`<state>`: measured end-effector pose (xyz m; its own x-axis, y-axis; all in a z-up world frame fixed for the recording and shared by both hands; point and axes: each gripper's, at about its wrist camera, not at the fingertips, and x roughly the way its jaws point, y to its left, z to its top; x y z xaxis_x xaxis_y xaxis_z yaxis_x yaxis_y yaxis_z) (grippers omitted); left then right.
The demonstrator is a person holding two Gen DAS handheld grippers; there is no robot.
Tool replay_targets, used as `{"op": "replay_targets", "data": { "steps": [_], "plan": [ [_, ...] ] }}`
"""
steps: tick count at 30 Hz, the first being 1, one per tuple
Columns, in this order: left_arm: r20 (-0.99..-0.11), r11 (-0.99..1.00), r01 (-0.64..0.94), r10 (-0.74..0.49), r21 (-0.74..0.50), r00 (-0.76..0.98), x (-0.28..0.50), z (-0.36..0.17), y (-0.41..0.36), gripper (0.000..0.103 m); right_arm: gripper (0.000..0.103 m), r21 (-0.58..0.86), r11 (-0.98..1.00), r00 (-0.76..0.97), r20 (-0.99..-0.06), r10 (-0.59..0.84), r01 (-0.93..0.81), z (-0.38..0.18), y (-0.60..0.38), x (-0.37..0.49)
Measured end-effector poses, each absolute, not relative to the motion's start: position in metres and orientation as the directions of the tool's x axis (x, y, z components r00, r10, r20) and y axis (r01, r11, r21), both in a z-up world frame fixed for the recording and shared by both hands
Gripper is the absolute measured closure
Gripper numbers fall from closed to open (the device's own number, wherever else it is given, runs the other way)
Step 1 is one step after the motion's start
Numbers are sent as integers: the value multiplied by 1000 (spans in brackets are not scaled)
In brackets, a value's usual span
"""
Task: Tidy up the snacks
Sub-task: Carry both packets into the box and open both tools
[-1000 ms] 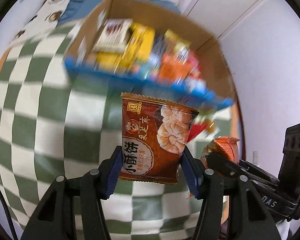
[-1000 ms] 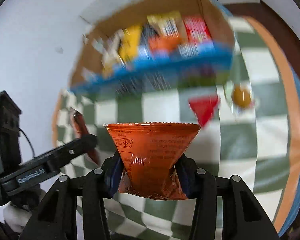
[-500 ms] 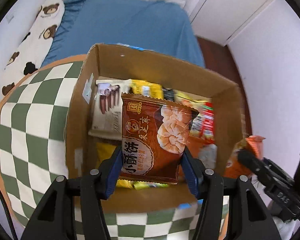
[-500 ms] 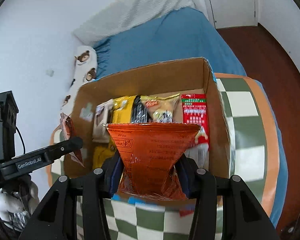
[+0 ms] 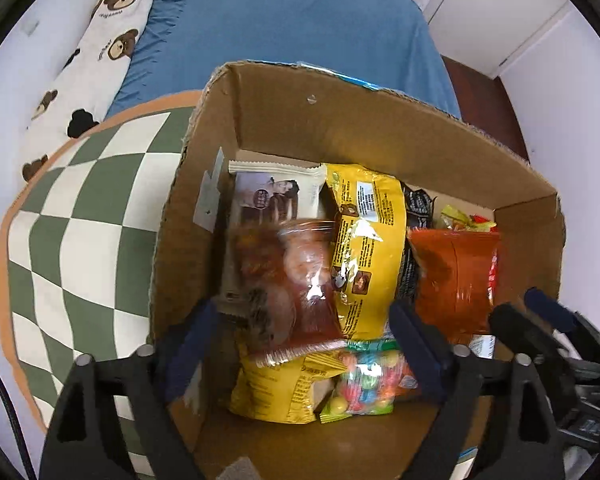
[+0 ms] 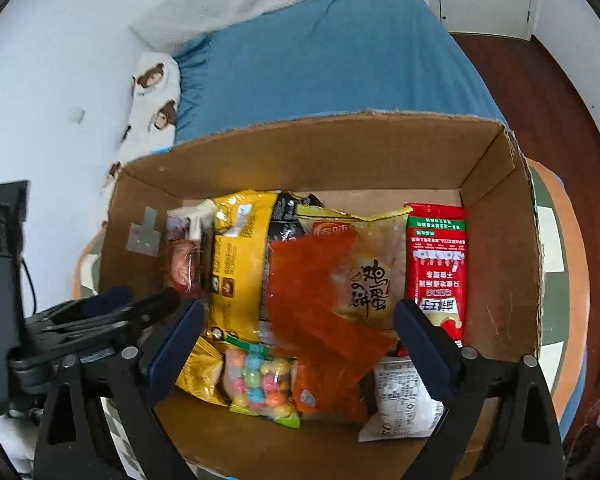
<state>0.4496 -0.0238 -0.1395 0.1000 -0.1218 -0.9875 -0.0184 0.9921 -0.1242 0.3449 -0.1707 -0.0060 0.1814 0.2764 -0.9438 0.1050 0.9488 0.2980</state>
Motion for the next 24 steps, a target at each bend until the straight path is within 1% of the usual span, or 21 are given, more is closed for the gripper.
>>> {"op": "replay_targets", "data": {
  "steps": [2, 6, 8, 12, 20, 24],
  "plan": [
    [-985, 991, -24, -126, -130, 114, 448, -137, -23, 15, 5, 286, 953, 174, -948, 266, 102, -7, -171, 344],
    [-986, 996, -10, -90, -92, 137, 443, -130, -25, 15, 5, 233, 969, 182, -960, 214, 86, -6, -173, 339],
    [-985, 996, -5, -92, -93, 143, 438, -125, -27, 15, 5, 208, 975, 191, -963, 190, 82, -4, -176, 334],
    [-980, 999, 24, -53, -49, 190, 425, -115, -34, 15, 5, 174, 981, 204, -967, 154, 87, 3, -185, 317],
    [-951, 998, 66, -41, -22, 305, 373, -89, -50, 15, 5, 127, 987, 264, -960, 97, 99, 18, -194, 268],
    [-925, 997, 77, -42, -14, 377, 342, -69, -59, 15, 5, 74, 993, 332, -942, 39, 92, 41, -194, 239]
  ]
}}
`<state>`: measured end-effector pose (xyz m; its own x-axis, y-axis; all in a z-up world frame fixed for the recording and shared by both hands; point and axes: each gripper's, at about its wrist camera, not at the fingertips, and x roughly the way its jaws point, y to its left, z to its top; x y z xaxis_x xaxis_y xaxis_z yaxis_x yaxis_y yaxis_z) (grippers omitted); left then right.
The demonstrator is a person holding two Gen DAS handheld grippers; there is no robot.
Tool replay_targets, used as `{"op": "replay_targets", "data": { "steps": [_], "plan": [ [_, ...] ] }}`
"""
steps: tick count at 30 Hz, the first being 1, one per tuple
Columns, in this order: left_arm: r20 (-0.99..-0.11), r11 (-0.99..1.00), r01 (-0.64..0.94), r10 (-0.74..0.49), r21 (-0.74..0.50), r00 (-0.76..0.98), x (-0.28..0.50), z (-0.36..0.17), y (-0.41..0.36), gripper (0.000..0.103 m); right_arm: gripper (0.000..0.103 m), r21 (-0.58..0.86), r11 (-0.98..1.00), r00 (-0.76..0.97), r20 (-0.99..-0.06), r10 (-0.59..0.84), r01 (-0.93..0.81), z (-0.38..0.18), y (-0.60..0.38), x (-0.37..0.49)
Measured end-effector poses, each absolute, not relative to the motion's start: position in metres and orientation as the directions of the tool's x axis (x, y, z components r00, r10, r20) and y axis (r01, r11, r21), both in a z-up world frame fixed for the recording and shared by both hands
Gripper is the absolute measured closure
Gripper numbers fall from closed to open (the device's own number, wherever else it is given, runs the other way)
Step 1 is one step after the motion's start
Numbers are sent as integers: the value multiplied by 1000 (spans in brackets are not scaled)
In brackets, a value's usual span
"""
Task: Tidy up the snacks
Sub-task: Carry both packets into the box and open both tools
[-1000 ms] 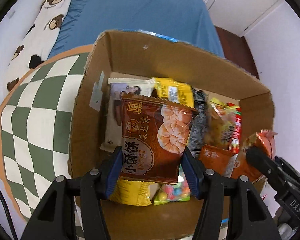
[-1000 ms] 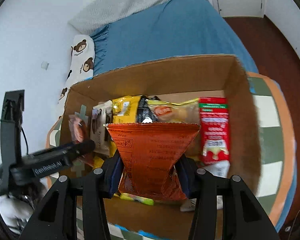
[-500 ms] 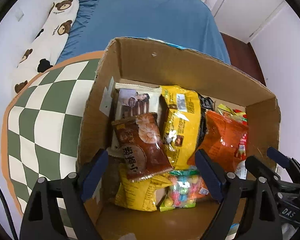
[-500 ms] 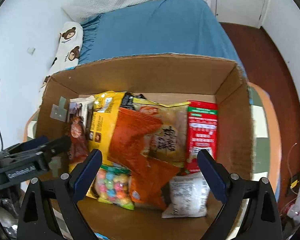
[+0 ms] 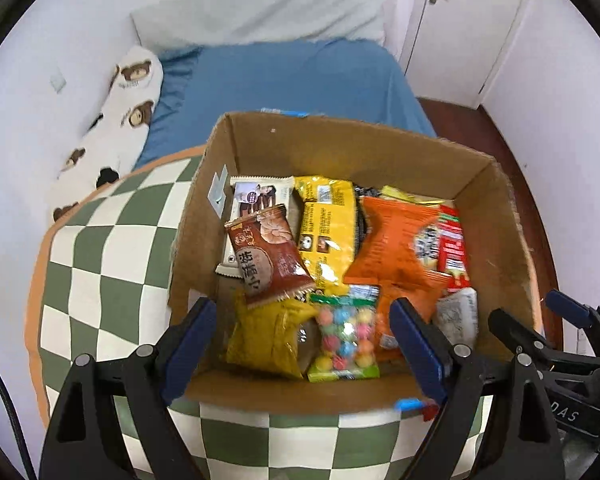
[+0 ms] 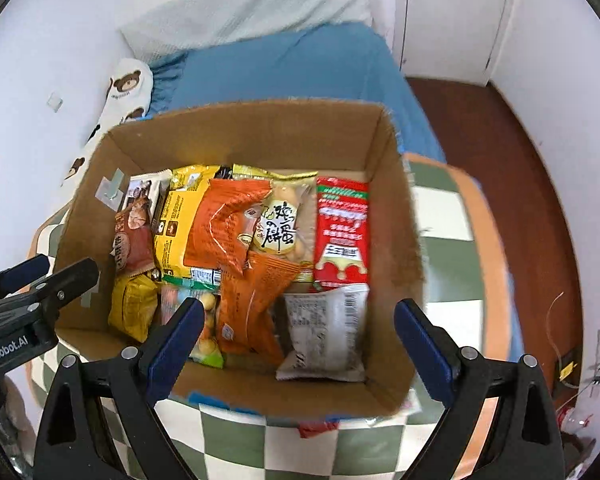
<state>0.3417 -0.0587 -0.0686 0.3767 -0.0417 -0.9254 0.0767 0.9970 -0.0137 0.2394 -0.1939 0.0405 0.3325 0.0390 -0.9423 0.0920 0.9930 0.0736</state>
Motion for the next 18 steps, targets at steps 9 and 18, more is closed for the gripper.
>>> {"op": "replay_targets", "data": {
  "steps": [9, 18],
  "plan": [
    [-855, 993, 115, -50, 11, 516, 272, -14, -73, 15, 5, 36, 996, 477, -879, -9, 87, 103, -187, 176],
    [-808, 993, 115, -69, -2, 585, 230, 21, -72, 15, 5, 86, 992, 555, -831, 21, 91, 154, -184, 128]
  ]
}}
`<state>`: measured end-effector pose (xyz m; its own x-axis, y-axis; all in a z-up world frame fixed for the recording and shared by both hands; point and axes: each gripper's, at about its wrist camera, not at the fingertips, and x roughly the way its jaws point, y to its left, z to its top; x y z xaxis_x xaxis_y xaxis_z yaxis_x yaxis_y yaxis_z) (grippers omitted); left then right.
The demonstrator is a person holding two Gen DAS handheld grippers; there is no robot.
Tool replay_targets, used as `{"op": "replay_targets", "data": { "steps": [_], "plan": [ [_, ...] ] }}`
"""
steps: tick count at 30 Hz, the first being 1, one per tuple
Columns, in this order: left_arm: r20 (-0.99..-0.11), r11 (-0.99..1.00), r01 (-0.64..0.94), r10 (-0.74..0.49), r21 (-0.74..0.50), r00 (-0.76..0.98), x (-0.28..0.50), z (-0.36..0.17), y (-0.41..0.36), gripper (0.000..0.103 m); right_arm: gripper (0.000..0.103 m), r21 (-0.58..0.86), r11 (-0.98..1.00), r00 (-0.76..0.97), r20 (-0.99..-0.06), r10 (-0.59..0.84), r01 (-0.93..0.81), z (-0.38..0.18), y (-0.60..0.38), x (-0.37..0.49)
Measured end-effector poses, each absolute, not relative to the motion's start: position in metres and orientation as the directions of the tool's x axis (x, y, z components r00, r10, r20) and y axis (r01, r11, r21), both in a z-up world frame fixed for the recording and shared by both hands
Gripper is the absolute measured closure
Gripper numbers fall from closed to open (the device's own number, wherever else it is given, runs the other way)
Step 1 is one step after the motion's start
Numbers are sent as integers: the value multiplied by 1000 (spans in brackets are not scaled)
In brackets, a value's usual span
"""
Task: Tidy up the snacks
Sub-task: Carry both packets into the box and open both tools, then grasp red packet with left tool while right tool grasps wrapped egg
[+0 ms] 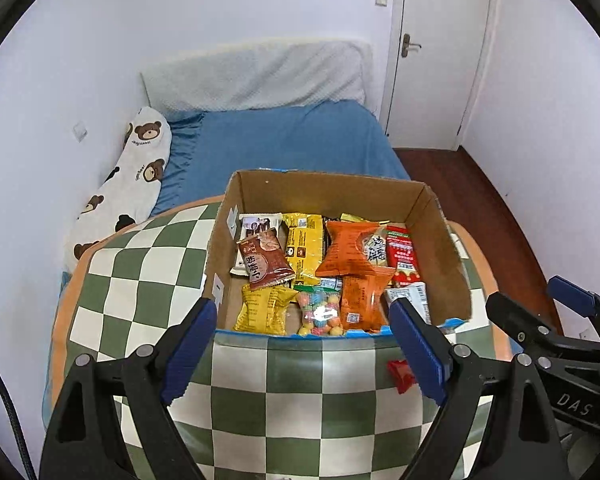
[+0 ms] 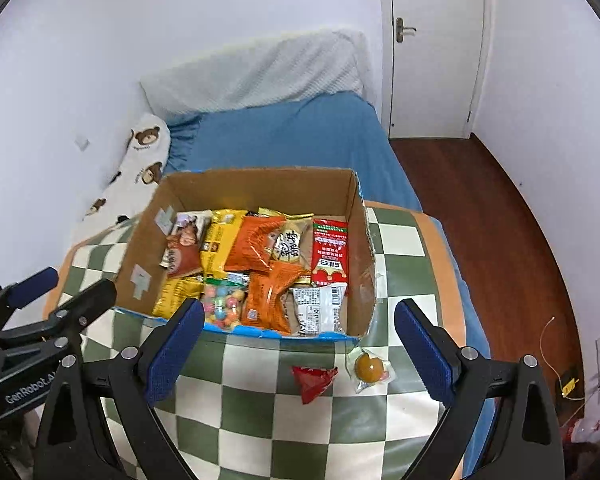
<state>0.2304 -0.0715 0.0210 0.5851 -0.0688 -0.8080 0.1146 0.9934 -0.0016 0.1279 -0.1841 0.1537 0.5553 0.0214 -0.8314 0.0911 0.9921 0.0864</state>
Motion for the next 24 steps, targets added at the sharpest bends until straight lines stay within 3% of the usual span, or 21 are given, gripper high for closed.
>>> {"op": "replay_targets", "data": {
  "steps": [8, 16, 17, 18, 20, 24],
  "plan": [
    [-784, 994, 105, -78, -17, 616, 206, 40, -71, 15, 5, 147, 985, 594, -802, 64, 93, 180, -190, 94],
    [-808, 993, 117, -53, 20, 587, 208, 19, -90, 15, 5, 241, 962, 569, -812, 129, 126, 157, -221, 84],
    [-813, 993, 118, -47, 28, 581, 210, 11, -96, 15, 8, 253, 958, 567, -813, 136, 133, 151, -229, 83],
    [-820, 992, 121, -43, 32, 570, 212, 1, -102, 15, 23, 247, 959, 563, -817, 129, 139, 145, -234, 84],
    [-834, 991, 130, -44, 33, 550, 215, -17, -114, 15, 36, 231, 959, 528, -842, 112, 165, 127, -249, 88],
    [-888, 978, 204, -51, 49, 457, 226, -71, -149, 15, 36, 249, 940, 446, -886, 124, 233, 74, -290, 98]
  ]
}}
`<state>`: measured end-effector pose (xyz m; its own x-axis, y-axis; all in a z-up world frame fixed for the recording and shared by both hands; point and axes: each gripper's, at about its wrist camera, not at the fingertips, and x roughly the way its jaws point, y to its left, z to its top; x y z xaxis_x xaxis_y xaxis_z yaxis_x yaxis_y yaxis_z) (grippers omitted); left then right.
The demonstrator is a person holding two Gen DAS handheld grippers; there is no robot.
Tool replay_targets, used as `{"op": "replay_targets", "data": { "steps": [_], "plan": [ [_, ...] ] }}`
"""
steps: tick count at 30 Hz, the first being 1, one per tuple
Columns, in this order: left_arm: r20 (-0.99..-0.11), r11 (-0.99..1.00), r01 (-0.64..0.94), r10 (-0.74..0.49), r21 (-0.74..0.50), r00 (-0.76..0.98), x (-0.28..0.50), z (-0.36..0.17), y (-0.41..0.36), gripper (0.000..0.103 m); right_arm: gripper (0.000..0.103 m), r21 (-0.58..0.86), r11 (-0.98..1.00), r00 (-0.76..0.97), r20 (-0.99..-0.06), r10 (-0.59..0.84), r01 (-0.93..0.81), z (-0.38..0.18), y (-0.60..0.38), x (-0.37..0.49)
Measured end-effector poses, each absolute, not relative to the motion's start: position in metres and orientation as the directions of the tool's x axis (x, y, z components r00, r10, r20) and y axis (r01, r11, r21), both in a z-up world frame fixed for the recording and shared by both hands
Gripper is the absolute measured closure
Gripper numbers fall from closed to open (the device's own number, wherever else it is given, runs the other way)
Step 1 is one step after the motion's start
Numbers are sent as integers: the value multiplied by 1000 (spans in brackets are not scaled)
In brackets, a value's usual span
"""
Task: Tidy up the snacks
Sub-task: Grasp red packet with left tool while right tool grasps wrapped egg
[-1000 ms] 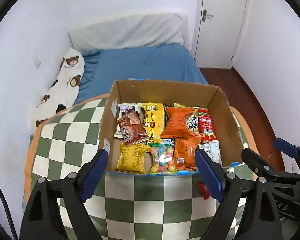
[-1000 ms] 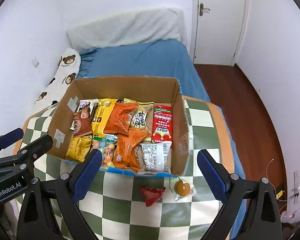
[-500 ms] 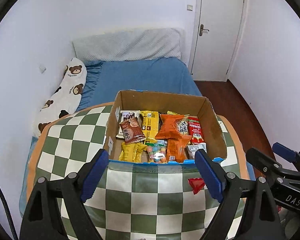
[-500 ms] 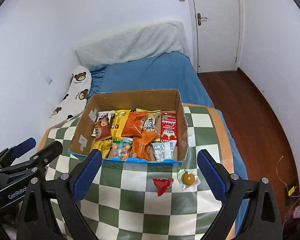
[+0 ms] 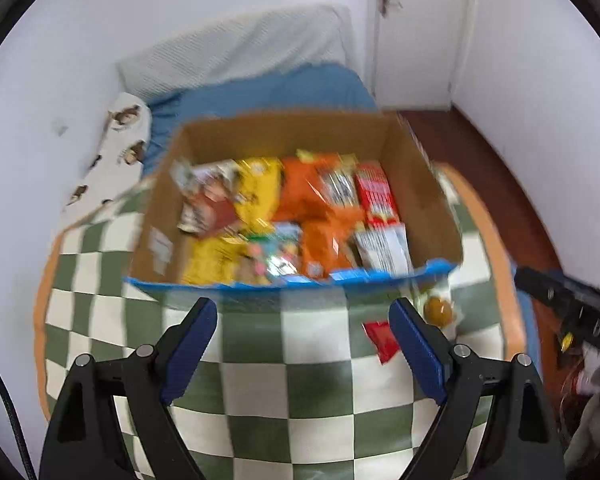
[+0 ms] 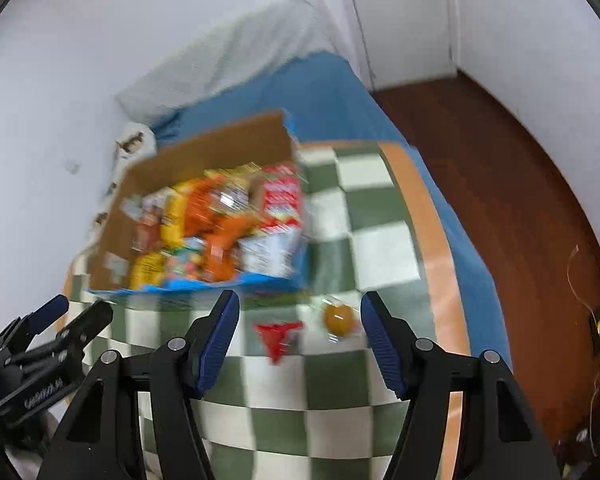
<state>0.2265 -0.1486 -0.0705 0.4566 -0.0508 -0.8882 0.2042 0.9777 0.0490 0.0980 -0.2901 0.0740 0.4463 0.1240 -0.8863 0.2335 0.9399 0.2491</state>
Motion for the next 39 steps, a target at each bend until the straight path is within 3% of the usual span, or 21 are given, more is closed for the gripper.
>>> {"op": "replay_targets", "data": {
  "steps": [6, 12, 14, 15, 25, 29, 39],
  "plan": [
    [-960, 932, 362, -116, -16, 255, 245, -157, -206, 15, 36, 311, 898, 330, -922, 204, 313, -4, -339, 111],
    [-984, 894, 442, -134, -69, 117, 256, -221, -247, 15, 33, 355, 880, 287, -920, 268, 317, -47, -357, 120],
    [-982, 893, 445, -137, -66, 129, 254, -231, -248, 35, 32, 365, 881, 276, -917, 286, 300, -56, -355, 125],
    [-982, 894, 443, -136, -65, 130, 253, -234, -246, 51, 32, 373, 881, 267, -916, 300, 291, -61, -354, 128],
    [-984, 965, 251, -116, -79, 137, 227, -229, -165, 52, 32, 333, 930, 132, -940, 315, 153, -112, -307, 167],
    [-988, 984, 152, -112, -95, 109, 217, -231, -127, 52, 47, 210, 971, 118, -974, 196, 119, -123, -287, 167],
    [-986, 990, 56, -133, -128, 98, 199, -232, -91, 53, 48, 276, 952, 87, -960, 266, 136, -126, -243, 104]
  ]
}}
